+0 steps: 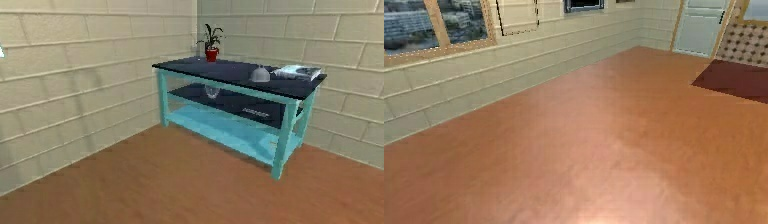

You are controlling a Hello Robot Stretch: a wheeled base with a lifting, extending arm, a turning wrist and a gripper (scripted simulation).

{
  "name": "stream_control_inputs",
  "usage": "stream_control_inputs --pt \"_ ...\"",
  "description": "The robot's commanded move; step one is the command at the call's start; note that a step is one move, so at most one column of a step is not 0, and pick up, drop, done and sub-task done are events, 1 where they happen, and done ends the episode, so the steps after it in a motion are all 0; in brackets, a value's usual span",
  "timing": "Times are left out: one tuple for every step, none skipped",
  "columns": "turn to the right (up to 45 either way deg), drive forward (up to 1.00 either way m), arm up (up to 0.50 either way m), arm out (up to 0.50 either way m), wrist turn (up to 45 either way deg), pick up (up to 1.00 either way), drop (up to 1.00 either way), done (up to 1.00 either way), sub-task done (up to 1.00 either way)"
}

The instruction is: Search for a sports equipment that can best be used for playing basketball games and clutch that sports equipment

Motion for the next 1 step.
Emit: stream_control_inputs --pt "-45.0 0.0 0.0 0.0 0.0 0.0 0.0 0.0 0.0"
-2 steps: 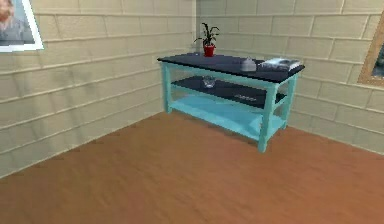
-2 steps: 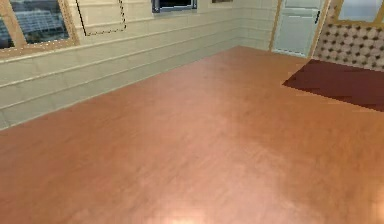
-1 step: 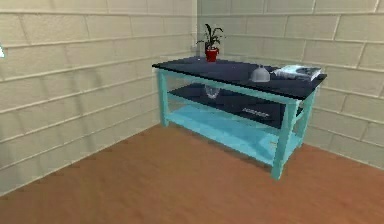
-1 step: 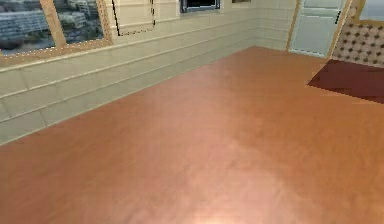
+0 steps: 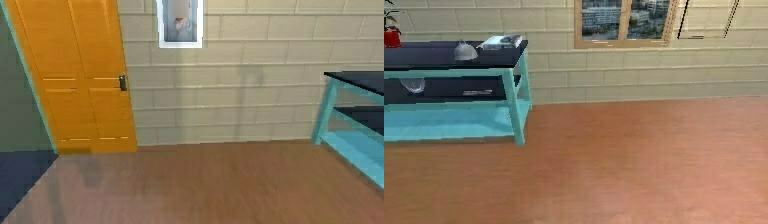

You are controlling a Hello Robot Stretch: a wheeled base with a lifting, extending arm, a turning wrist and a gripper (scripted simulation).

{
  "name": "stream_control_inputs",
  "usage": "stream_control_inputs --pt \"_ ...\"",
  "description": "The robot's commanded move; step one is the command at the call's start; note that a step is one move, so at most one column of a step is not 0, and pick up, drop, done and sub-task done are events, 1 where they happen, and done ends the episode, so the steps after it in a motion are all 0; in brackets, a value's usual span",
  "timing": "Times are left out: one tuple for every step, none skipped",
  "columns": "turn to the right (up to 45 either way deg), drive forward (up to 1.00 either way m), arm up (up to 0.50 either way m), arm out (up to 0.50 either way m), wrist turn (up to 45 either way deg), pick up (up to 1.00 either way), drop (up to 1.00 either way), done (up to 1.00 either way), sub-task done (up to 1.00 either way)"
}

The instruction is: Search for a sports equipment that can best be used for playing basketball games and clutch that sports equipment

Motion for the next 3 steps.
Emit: stream_control_inputs --pt "0.0 0.5 0.0 0.0 0.0 0.0 0.0 0.0 0.0" --pt "-45.0 0.0 0.0 0.0 0.0 0.0 0.0 0.0 0.0" --pt "-3.0 0.0 0.0 0.0 0.0 0.0 0.0 0.0 0.0"
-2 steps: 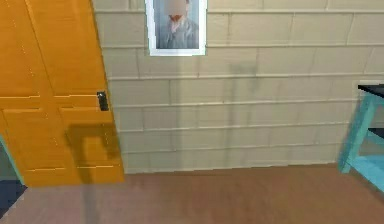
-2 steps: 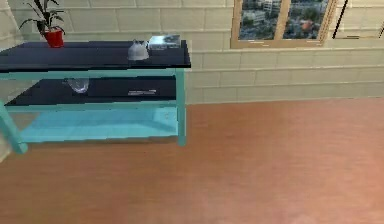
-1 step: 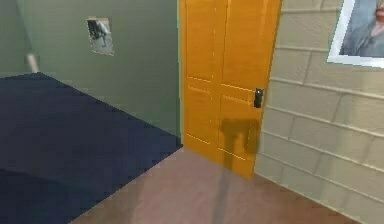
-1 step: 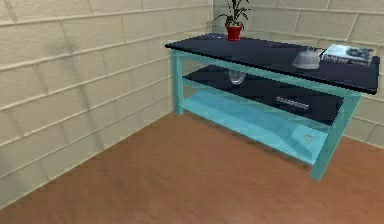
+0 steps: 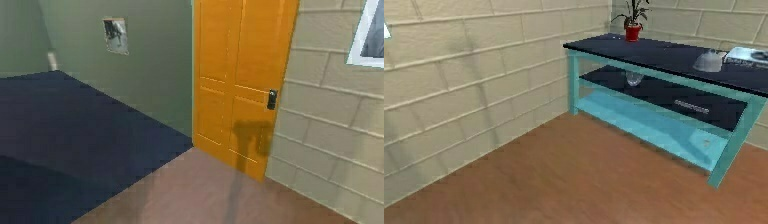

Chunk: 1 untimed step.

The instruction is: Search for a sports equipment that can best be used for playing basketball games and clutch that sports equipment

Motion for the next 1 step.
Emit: stream_control_inputs --pt "0.0 0.5 0.0 0.0 0.0 0.0 0.0 0.0 0.0"
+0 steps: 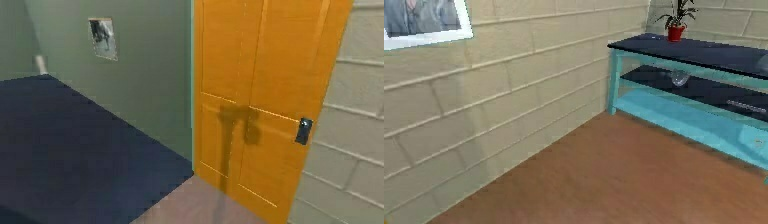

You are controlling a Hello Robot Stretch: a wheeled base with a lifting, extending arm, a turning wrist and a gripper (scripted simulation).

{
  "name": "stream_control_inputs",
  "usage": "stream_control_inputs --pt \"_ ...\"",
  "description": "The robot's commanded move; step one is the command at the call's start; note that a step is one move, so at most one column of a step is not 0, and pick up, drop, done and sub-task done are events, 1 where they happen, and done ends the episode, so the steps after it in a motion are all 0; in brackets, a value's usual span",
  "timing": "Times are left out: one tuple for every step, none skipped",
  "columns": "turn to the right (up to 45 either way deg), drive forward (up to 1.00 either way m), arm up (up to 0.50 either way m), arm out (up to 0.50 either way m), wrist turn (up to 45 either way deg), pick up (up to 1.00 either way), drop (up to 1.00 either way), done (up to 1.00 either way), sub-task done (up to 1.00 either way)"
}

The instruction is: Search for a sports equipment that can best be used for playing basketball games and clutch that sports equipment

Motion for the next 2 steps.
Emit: stream_control_inputs --pt "-45.0 0.0 0.0 0.0 0.0 0.0 0.0 0.0 0.0" --pt "-3.0 0.0 0.0 0.0 0.0 0.0 0.0 0.0 0.0"
